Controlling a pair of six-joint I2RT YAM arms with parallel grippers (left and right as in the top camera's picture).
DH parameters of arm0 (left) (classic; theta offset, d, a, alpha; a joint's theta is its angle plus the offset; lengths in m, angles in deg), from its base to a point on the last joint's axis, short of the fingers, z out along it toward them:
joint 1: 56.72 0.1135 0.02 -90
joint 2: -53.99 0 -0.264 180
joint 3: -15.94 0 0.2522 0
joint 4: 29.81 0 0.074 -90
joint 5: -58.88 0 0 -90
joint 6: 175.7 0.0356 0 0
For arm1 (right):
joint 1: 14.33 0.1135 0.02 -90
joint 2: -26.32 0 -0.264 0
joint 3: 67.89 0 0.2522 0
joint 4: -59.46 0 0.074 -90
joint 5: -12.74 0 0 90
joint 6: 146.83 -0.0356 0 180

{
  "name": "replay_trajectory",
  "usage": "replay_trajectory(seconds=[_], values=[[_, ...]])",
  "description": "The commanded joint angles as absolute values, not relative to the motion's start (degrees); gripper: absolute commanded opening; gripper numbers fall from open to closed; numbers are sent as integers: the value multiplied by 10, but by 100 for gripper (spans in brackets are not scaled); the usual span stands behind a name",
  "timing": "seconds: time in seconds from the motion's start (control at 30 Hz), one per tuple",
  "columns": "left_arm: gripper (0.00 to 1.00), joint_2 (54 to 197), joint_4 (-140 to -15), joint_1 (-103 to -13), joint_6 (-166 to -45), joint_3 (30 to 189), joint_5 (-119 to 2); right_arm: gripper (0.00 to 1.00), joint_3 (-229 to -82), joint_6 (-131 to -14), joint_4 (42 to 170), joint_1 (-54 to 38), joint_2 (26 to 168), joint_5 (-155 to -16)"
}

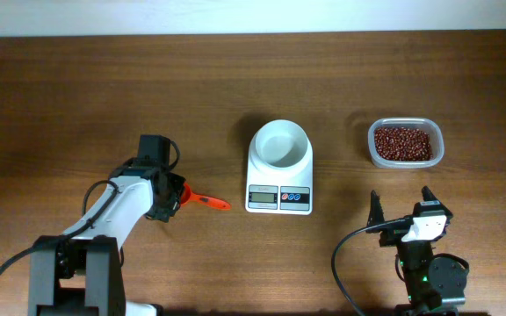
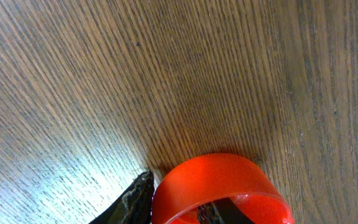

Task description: Scoop and weigh 50g on scale

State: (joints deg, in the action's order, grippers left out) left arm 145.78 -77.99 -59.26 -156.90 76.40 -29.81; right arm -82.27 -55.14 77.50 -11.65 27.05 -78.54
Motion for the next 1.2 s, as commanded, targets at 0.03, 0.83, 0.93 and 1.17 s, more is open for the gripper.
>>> replay_trajectory(seconds=[0.03,0.83,0.93,1.17], values=[[27,1464,-779,-593,-1571,755,-298,99,-820,-556,778,-113,267,-781],[0,1426,-776,-597,-1335,782,-366,99,-820,-556,778,-113,267,-781],[0,1378,-775,-597,-1335,782,-378,99,-820,-556,778,-113,267,-781],[0,1292,-781,-597,-1336,782,-378,99,-820,-556,778,-113,267,-781]])
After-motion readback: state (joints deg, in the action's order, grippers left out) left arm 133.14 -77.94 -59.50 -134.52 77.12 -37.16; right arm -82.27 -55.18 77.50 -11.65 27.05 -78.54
